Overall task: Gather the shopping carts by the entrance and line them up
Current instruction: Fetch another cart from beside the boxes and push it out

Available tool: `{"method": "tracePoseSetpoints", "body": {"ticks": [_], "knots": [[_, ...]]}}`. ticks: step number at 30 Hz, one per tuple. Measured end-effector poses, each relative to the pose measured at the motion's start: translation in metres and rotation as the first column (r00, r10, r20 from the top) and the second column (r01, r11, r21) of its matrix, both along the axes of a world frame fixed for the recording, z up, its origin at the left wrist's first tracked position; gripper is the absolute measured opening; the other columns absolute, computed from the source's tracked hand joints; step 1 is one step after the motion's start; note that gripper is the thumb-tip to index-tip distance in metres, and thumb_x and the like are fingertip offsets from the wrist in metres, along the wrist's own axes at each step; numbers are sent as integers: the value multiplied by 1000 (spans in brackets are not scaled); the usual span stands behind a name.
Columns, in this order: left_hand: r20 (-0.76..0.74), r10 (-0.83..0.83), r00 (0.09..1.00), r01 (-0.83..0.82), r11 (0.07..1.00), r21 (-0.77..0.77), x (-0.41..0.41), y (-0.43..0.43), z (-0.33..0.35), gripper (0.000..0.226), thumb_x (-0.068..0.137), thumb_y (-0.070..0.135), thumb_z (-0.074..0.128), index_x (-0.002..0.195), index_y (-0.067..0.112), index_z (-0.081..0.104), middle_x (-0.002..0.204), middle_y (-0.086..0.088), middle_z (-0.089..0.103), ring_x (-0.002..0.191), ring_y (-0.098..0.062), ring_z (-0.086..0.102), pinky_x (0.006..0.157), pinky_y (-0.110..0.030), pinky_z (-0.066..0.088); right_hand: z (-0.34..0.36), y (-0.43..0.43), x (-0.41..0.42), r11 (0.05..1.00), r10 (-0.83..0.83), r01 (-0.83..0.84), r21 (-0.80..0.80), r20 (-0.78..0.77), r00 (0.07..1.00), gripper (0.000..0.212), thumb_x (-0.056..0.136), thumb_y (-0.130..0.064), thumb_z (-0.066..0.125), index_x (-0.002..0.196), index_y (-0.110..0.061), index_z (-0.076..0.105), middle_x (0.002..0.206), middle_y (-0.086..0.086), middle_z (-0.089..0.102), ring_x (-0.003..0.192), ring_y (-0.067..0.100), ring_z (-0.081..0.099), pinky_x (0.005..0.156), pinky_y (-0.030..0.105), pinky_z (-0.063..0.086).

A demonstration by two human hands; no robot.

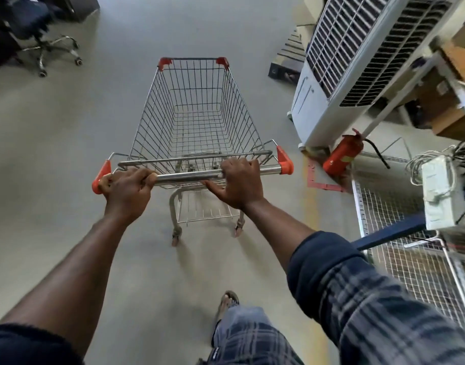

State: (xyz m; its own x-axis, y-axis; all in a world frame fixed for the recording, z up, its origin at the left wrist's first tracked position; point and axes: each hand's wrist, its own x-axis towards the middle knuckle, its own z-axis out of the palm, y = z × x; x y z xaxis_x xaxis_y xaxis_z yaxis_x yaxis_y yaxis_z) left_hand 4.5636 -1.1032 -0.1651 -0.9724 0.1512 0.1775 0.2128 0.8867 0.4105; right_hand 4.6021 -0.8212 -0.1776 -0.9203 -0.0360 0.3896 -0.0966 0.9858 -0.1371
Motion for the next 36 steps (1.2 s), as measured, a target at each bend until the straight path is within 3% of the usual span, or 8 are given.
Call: {"method": "tracePoseSetpoints", "body": {"ticks": [5,10,13,21,25,36], "knots": [[13,-6,1000,6,999,-39,-55,38,1,38,91,63,51,106,33,68,107,6,65,111,-28,53,93,-47,24,4,36,-56,1000,-5,5,-10,22,1000,57,84,-80,43,83,-23,54,85,-3,58,82,20,53,78,40,34],[22,4,1000,-3,1000,-22,-101,76,10,33,91,49,63,110,23,70,109,-6,66,112,-34,51,90,-43,23,11,67,-108,998,-38,29,53,170,985,61,84,-82,40,93,-23,56,95,-2,60,92,22,54,82,42,35],[33,-25,999,25,1000,-8,-135,90,11,33,92,45,63,112,19,70,110,-9,65,112,-35,51,87,-41,22,18,81,-140,997,-51,36,66,252,966,65,83,-84,38,97,-23,57,102,0,62,97,23,54,84,42,34],[-5,-62,998,61,998,-33,-264,120,-5,40,91,58,58,108,24,69,108,-6,67,109,-36,53,98,-53,28,17,119,-255,996,-80,61,71,313,946,65,83,-84,37,99,-25,58,107,0,65,106,24,56,94,49,34],[-86,-96,992,93,995,-34,-343,143,-5,37,88,55,64,106,24,72,103,-6,71,102,-37,60,93,-50,33,17,141,-329,991,-113,83,107,315,942,67,84,-83,39,114,-26,60,116,-1,64,112,24,55,95,49,33],[-34,-154,987,156,987,47,-565,207,8,35,88,55,65,104,25,72,105,1,70,107,-27,57,97,-41,31,33,194,-540,985,-174,161,65,370,913,70,77,-86,31,101,-24,54,110,-1,61,107,25,54,89,46,32]]}}
